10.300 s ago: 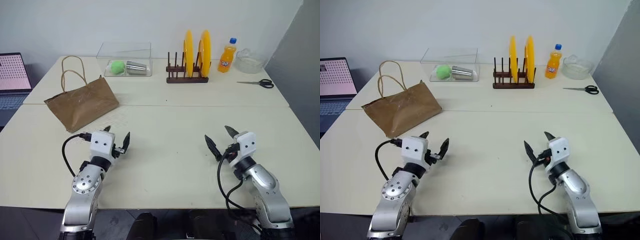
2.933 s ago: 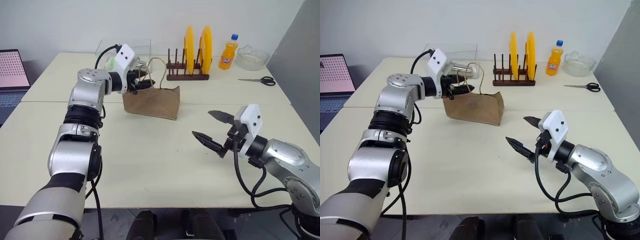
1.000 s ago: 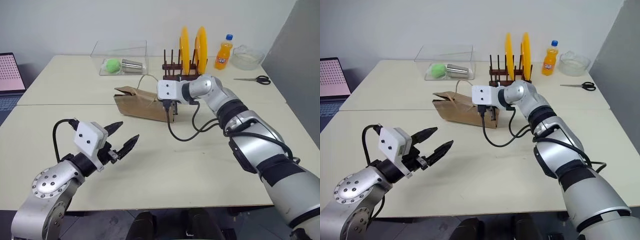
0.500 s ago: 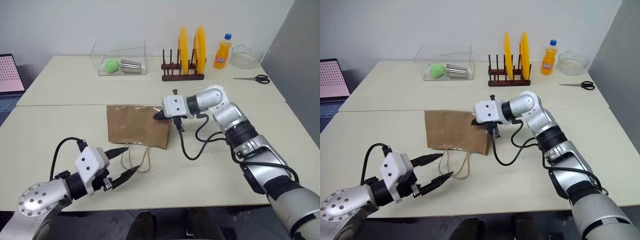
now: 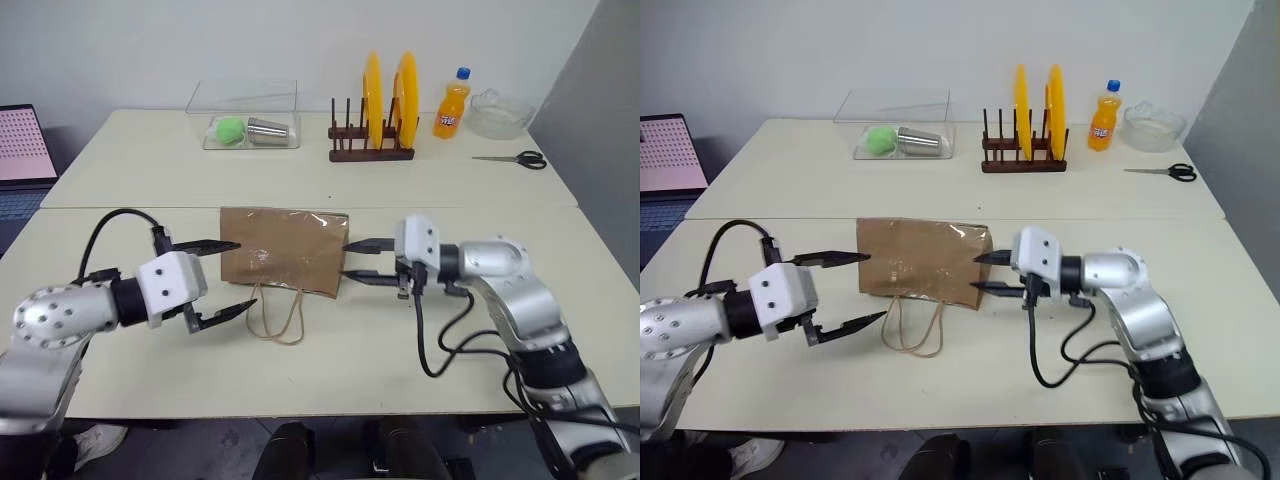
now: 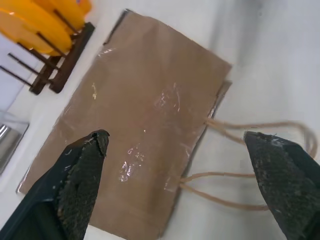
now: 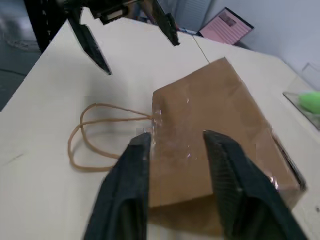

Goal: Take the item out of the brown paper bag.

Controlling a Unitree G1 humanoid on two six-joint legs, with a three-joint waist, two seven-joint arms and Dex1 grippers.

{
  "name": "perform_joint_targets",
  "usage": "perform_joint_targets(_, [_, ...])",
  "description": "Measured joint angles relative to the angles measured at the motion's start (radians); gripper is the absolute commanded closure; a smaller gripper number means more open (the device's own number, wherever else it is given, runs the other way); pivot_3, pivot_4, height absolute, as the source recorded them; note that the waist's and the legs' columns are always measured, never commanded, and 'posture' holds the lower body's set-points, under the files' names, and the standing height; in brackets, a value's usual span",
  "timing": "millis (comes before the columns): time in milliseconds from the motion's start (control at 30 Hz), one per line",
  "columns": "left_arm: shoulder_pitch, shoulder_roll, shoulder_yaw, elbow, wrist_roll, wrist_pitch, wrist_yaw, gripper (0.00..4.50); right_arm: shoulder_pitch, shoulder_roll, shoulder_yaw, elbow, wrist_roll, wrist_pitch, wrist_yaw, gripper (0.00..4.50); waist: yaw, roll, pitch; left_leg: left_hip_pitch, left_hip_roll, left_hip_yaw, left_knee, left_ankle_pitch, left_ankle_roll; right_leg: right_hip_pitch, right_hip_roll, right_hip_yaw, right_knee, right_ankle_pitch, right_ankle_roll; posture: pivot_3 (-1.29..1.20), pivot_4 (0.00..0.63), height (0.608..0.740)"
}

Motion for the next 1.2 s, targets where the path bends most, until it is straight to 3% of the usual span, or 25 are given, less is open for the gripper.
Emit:
perform_joint_targets(167, [-0.139, 0.013, -0.116, 0.224, 0.109, -0.293, -0.087, 0.0, 0.122, -0.073, 0.001, -0.131, 0.0, 0.073, -0.047, 0.03, 0.002, 0.0, 0.0, 0.0, 0.0, 0.0, -0.002, 0.0, 0.0, 0.0, 0.0, 0.0, -0.002, 0.0, 0.0, 0.0, 0.15, 0.74])
perform_joint_targets(467, [-0.369, -0.039, -0.296, 0.454, 0.208, -0.56, -0.137, 0.0, 0.186, -0.113, 0.023, -0.271, 0.008, 0.199, -0.114, 0.03, 0.002, -0.001, 0.0, 0.0, 0.0, 0.001, -0.002, 0.0, 0.0, 0.0, 0.0, 0.0, -0.002, -0.001, 0.002, 0.0, 0.15, 0.74])
perform_joint_targets(733, [-0.392, -0.054, -0.388, 0.526, 0.243, -0.664, -0.165, 0.0, 0.213, -0.135, 0.017, -0.327, 0.086, 0.273, -0.138, 0.03, 0.002, -0.001, 0.0, 0.0, 0.0, 0.001, -0.002, 0.0, 0.0, 0.0, 0.0, 0.0, -0.002, -0.001, 0.002, 0.0, 0.15, 0.74])
perform_joint_targets(967, [-0.416, -0.057, -0.418, 0.587, 0.282, -0.73, -0.157, 0.0, 0.213, -0.136, -0.028, -0.37, 0.234, 0.344, -0.14, 0.03, 0.002, -0.001, 0.0, 0.0, 0.0, 0.0, -0.002, 0.0, 0.0, 0.001, 0.0, 0.0, -0.002, -0.001, 0.002, 0.0, 0.15, 0.74])
perform_joint_targets(1200, [-0.415, -0.054, -0.423, 0.607, 0.267, -0.742, -0.143, 0.0, 0.213, -0.162, -0.041, -0.381, 0.282, 0.358, -0.154, 0.03, 0.002, -0.001, 0.0, 0.0, 0.0, 0.0, -0.002, 0.0, 0.0, 0.001, 0.0, -0.001, -0.002, -0.001, 0.002, 0.0, 0.15, 0.74])
